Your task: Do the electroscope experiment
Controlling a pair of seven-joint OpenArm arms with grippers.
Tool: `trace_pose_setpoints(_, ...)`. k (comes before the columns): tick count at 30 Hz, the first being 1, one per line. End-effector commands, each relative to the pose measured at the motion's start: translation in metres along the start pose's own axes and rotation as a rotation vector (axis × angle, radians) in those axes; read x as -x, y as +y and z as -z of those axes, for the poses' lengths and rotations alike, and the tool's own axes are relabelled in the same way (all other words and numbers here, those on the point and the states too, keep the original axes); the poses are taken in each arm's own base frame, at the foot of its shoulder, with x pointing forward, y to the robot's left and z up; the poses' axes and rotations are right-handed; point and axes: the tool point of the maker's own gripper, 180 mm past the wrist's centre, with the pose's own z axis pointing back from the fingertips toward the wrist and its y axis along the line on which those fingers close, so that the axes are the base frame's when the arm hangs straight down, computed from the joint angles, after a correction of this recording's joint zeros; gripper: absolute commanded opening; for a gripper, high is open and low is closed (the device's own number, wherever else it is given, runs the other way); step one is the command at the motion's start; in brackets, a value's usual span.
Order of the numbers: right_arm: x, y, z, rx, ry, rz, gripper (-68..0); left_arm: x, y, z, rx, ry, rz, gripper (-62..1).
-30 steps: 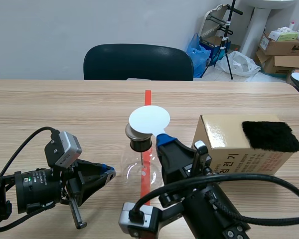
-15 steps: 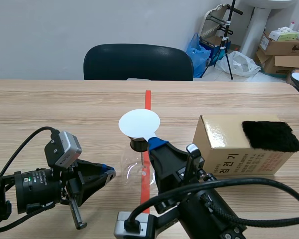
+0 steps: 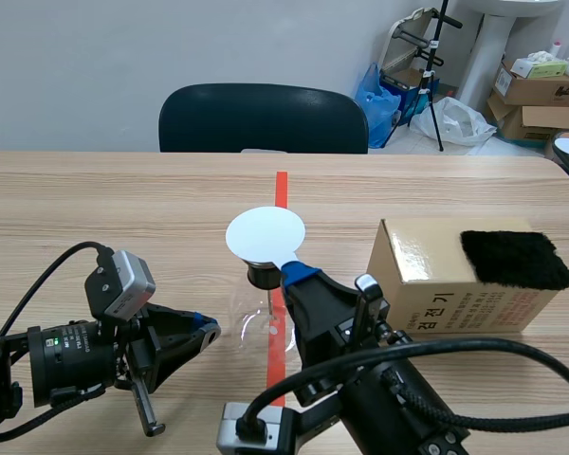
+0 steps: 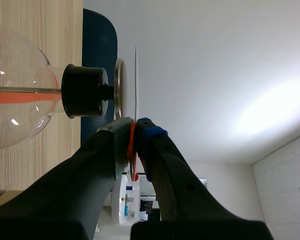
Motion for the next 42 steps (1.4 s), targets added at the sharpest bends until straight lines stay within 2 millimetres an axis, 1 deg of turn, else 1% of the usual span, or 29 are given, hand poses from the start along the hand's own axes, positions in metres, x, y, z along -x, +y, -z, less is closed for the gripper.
trace_pose_setpoints(1, 0.006, -0.006, 0.003, 0.022, 0.01, -0.012, -66.5, -0.013, 0.003, 0.002, -0.007, -0.045, 0.003, -57.1)
trace_pose_setpoints(6, 0.007, -0.006, 0.003, 0.023, 0.018, -0.011, -66.5, -0.013, 0.003, 0.002, -0.007, -0.045, 0.003, -57.1)
trace_pose_setpoints(11, 0.018, -0.006, 0.002, 0.023, 0.078, -0.011, -66.5, -0.013, 0.003, 0.002, -0.007, -0.045, 0.003, -57.1)
trace_pose_setpoints(17, 0.044, -0.006, -0.002, 0.024, 0.223, -0.009, -66.5, -0.013, 0.003, 0.002, -0.008, -0.045, 0.004, -57.1)
trace_pose_setpoints(22, 0.068, -0.006, -0.009, 0.024, 0.365, -0.007, -66.5, -0.013, 0.003, 0.002, -0.008, -0.046, 0.003, -57.1)
trace_pose_setpoints(29, 0.091, -0.006, -0.02, 0.025, 0.503, -0.006, -66.5, -0.014, 0.002, 0.003, -0.007, -0.047, 0.002, -57.1)
trace_pose_setpoints(34, 0.101, -0.006, -0.026, 0.025, 0.566, -0.005, -66.5, -0.014, 0.002, 0.003, -0.007, -0.047, 0.002, -57.1)
trace_pose_setpoints(42, 0.108, -0.006, -0.03, 0.025, 0.615, -0.004, -66.5, -0.013, 0.003, 0.003, -0.008, -0.046, 0.003, -57.1)
